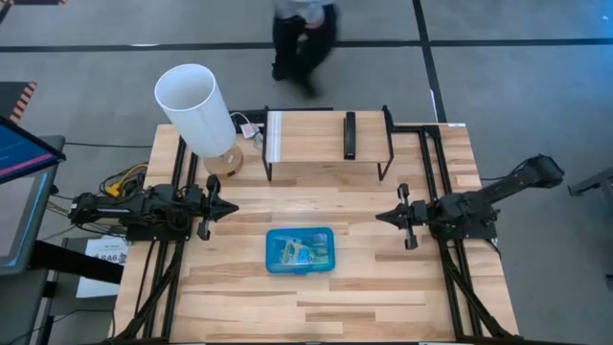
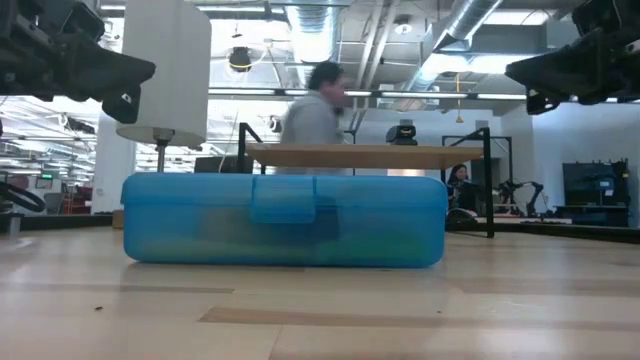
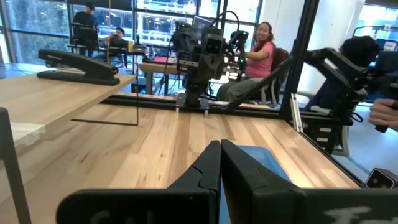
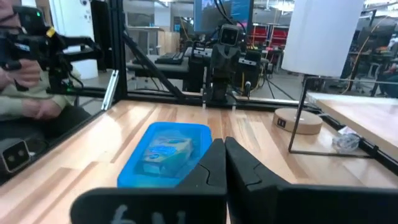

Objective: Pack school essentials
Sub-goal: Return to Home Position

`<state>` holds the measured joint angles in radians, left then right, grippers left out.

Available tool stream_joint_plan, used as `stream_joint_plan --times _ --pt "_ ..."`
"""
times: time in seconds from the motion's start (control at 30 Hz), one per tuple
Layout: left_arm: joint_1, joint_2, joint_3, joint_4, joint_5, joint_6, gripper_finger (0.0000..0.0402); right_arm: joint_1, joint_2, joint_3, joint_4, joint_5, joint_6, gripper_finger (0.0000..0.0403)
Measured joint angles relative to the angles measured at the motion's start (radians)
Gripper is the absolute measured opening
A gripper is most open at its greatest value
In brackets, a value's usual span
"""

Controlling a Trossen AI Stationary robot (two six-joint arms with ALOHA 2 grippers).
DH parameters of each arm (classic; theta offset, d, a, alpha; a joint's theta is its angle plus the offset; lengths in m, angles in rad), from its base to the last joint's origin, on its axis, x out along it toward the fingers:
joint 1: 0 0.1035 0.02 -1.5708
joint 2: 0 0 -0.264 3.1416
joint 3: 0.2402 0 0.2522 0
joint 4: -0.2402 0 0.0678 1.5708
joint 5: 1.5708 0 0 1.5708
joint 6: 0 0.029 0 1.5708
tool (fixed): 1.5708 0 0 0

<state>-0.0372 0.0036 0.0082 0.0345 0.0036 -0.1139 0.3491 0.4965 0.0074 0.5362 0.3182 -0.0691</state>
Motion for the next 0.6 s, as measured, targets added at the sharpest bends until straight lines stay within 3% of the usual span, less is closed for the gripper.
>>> stream_joint_plan --times 0.37,0.6 --pt "0.000 0.000 -0.001 0.000 0.000 0.025 0.0000 -0.060 -0.343 0.000 -0.436 -0.004 0.085 0.0005" --pt "0.000 0.000 -0.001 0.006 0.039 0.043 0.0000 -0.092 -0.442 -0.001 -0.478 -0.090 0.070 0.0004"
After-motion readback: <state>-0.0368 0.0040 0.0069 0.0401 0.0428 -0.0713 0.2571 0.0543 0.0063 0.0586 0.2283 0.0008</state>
